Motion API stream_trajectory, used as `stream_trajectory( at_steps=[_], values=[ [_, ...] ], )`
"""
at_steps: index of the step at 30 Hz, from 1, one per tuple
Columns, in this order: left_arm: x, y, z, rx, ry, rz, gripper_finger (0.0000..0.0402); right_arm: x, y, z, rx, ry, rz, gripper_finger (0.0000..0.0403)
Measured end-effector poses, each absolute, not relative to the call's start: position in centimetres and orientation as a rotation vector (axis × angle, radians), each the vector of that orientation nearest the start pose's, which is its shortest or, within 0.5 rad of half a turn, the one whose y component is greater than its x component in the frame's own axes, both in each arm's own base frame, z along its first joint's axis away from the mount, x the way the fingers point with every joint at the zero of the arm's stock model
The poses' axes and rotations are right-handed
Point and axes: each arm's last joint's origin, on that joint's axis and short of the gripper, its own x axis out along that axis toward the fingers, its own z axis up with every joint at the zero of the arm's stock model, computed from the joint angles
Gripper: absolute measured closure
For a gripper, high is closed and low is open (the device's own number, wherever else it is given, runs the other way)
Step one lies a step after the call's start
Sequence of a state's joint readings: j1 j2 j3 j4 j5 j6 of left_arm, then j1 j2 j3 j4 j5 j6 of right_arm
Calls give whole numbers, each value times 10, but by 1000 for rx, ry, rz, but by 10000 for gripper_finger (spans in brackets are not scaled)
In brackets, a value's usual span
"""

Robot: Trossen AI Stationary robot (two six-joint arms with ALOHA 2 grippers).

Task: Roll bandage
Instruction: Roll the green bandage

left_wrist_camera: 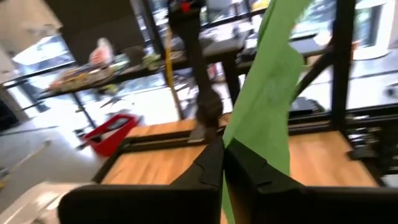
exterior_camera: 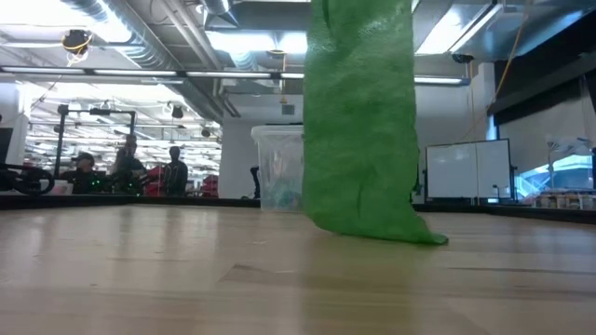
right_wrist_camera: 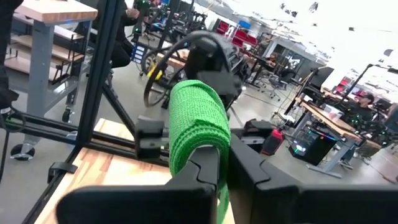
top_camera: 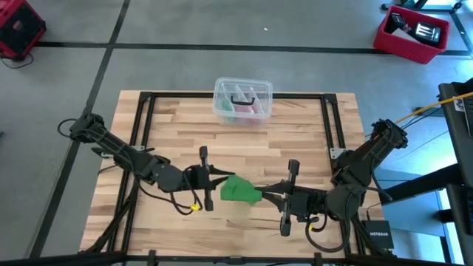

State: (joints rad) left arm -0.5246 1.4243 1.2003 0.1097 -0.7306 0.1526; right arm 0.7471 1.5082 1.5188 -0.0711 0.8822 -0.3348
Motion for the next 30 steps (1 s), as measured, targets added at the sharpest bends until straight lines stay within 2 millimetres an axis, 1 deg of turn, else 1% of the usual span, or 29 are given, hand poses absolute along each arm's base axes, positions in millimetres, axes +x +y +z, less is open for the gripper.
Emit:
stream_trajectory(
  at_steps=[11,14,18,22,26,28,30],
  values=[
    [266,-161,341,346,252,448,401,260,210,426,-398,51,-134,388],
    [261,-165,338,367,266,473,401,260,210,427,-395,48,-134,388],
    [260,-169,340,372,256,427,401,260,210,428,-388,40,-133,388],
    [265,-170,347,340,208,330,401,261,211,428,-380,34,-112,388],
    [272,-166,352,292,165,252,400,261,211,428,-379,33,-110,388],
    [274,-164,352,290,163,217,391,261,211,428,-379,34,-109,388],
    [276,-163,352,289,165,205,373,261,211,428,-381,36,-109,387]
  ],
)
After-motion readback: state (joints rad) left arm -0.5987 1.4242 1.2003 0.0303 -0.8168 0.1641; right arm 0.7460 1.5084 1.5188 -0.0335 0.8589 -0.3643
